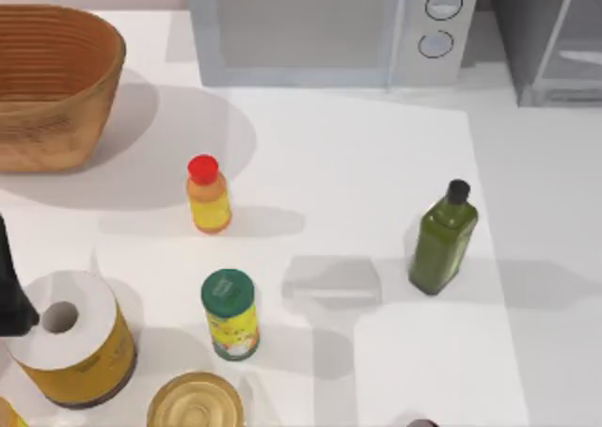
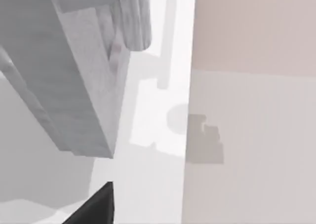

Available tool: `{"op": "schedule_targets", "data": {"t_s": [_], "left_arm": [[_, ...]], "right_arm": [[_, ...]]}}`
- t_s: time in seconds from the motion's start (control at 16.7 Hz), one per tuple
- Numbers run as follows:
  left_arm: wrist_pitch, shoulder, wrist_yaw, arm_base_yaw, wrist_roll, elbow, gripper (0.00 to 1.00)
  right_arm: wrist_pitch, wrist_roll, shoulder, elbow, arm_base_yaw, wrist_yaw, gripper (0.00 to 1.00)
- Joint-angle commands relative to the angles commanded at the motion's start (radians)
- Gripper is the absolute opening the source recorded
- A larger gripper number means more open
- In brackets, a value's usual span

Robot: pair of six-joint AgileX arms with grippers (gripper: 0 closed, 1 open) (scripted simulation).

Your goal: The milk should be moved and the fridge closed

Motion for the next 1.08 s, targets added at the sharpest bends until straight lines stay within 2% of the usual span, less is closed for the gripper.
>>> {"op": "schedule_targets", "data": {"t_s": [0.42,0.6,0.78,1.08], "left_arm": [[0.0,0.0,0.0,0.0,0.0,0.0,1.0],[0.0,0.0,0.0,0.0,0.0,0.0,1.0],[0.0,0.0,0.0,0.0,0.0,0.0,1.0],[0.0,0.0,0.0,0.0,0.0,0.0,1.0]], "right_arm": [[0.496,0.615,0.007,-0.012,0.364,0.076,1.0],[0.672,0.816,0.008,-0.013,0.484,0.107,1.0],[0.78,0.927,0.006,-0.014,0.559,0.128,1.0],[0.799,0.947,0.004,-0.015,0.574,0.133,1.0]]}}
